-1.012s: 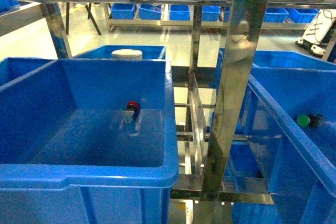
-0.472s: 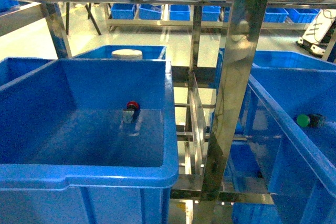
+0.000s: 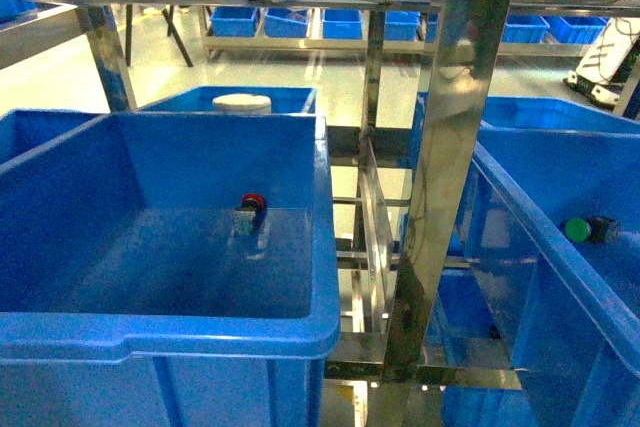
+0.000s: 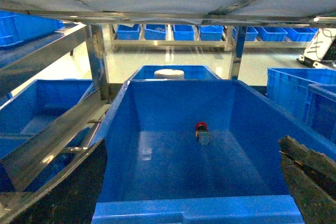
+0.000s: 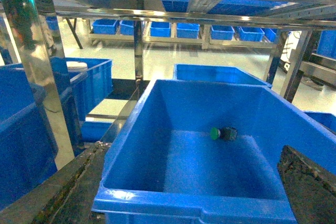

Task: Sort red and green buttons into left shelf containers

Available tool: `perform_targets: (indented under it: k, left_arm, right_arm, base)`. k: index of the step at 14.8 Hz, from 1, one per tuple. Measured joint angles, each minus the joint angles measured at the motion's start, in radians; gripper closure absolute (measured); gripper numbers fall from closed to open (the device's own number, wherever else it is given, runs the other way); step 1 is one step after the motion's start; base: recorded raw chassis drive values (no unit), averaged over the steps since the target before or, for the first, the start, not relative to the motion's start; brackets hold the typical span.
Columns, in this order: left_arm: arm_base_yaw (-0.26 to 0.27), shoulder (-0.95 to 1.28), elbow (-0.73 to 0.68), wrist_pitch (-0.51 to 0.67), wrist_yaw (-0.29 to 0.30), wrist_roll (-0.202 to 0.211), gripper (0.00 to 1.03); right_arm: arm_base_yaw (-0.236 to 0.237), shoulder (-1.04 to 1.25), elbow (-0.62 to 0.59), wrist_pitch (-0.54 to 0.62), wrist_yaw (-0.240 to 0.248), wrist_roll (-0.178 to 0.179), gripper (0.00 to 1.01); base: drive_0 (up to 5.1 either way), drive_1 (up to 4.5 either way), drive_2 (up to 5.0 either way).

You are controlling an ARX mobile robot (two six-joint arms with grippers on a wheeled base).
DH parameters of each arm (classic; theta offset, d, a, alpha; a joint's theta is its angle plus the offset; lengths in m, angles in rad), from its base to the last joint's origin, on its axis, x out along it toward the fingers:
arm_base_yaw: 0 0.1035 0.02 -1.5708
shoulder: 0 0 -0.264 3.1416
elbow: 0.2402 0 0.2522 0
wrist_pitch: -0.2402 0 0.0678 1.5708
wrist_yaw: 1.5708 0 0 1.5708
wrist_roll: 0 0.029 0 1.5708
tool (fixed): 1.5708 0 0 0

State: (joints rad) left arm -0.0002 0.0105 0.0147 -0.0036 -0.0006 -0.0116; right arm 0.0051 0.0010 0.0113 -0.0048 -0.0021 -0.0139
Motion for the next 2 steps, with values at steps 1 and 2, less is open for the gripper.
perform_targets:
  k: [1, 2]
  left_arm:
    - [0.000, 0.000, 0.000, 0.000, 0.000, 0.000, 0.05]
    - [0.000, 0.000, 0.000, 0.000, 0.000, 0.000, 0.05]
  right_arm:
    - [0.000, 0.000, 0.000, 0.000, 0.000, 0.000, 0.03]
    - [0.000, 0.000, 0.000, 0.000, 0.000, 0.000, 0.03]
  base:
    - [0.0, 0.00, 0.0]
    - [0.0, 0.00, 0.0]
